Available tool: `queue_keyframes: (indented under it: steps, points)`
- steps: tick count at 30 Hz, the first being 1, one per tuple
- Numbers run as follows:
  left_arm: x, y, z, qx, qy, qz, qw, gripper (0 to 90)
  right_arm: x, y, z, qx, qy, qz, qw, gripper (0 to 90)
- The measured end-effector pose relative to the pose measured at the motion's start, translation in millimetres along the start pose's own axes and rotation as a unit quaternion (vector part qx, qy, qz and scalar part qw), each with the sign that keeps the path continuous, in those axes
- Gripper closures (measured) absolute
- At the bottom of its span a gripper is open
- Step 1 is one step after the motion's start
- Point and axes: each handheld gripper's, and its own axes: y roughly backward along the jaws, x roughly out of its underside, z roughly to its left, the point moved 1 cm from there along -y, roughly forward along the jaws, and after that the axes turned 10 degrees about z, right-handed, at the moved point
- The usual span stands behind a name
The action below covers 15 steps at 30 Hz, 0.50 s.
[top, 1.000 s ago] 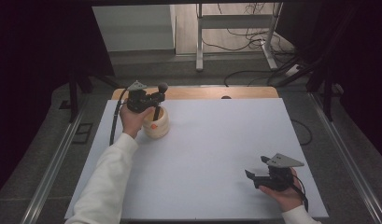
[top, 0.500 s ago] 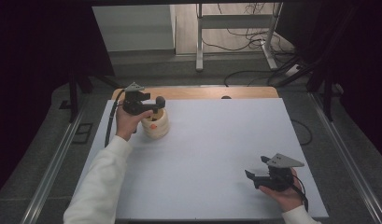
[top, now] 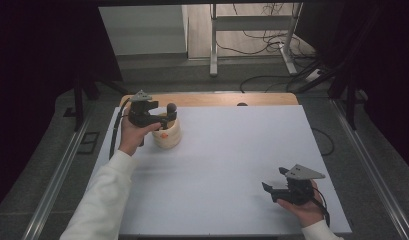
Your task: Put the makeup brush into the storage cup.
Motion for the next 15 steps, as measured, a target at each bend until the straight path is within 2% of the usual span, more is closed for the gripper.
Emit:
queue_keyframes:
  steps: [4, 10, 15]
  points:
    - [2.3, 2.4, 1.2, 0.003, 0.002, 0.0, 1.0, 4.7, 0.2, -0.6, -1.4, -0.002, -0.006, 0.0, 1.0, 17.1]
    - [4.9, 3.7, -0.8, -0.005, -0.001, 0.0, 1.0, 4.7, 0.3, -0.3, -1.8, -0.004, -0.002, -0.002, 1.0, 17.1]
    - [6.0, 4.2, -2.9, -0.006, -0.003, 0.009, 0.9999, 4.7, -0.1, 0.6, -2.3, -0.004, -0.003, -0.003, 1.0, 17.2]
